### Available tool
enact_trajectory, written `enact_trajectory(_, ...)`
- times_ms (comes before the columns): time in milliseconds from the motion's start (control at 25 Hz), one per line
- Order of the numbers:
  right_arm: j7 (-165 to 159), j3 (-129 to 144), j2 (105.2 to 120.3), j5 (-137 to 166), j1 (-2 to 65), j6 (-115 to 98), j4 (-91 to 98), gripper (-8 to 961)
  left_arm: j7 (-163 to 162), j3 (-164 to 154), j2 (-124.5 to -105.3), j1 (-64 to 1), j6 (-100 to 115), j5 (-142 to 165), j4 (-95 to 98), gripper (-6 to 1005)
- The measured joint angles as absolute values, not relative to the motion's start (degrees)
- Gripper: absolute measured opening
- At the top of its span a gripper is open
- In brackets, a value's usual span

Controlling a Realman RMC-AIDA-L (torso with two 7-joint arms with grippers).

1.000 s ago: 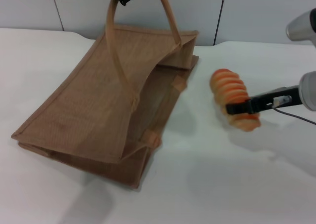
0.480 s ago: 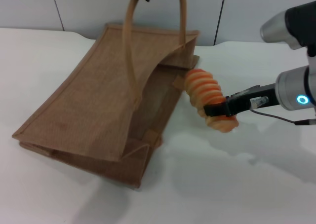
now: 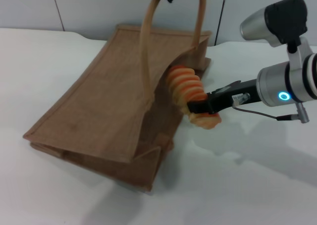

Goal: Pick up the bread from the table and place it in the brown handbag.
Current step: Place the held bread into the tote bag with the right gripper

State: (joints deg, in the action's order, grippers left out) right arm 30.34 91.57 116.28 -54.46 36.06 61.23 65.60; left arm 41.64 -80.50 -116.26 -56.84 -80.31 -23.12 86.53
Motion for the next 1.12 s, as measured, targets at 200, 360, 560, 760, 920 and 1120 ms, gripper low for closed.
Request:
enact_trajectory(200, 31.2, 92.6, 116.27, -54.9, 37.5, 60.0, 63.2, 458, 41.0, -80.7, -116.28, -58.1, -80.3, -23.3, 87.1, 182)
enact_trajectory(360, 31.3, 94.1, 116.33, -54.9, 38.3, 57.9, 61.8, 438, 40.2, -80.9, -116.28, -58.8, -80.7, -23.3, 88.0, 187)
enact_trajectory(560, 31.7, 95.7, 116.37, -55.0, 40.3, 54.6, 58.1, 421, 38.6, -83.0, -116.28, -59.5, -80.7, -23.3, 89.1, 192)
enact_trajectory(760, 32.6, 95.8, 116.37, -55.0, 42.8, 51.8, 54.6, 412, 36.8, -84.8, -116.28, -60.2, -80.7, -23.3, 90.4, 198)
enact_trajectory(920, 32.9, 95.9, 116.37, -55.0, 45.0, 49.5, 52.0, 405, 35.8, -85.6, -116.35, -60.9, -80.5, -23.8, 91.0, 202)
enact_trajectory(1120, 35.0, 95.9, 116.37, -57.8, 46.8, 47.7, 49.6, 393, 35.4, -85.8, -116.37, -61.7, -80.3, -25.9, 91.2, 207)
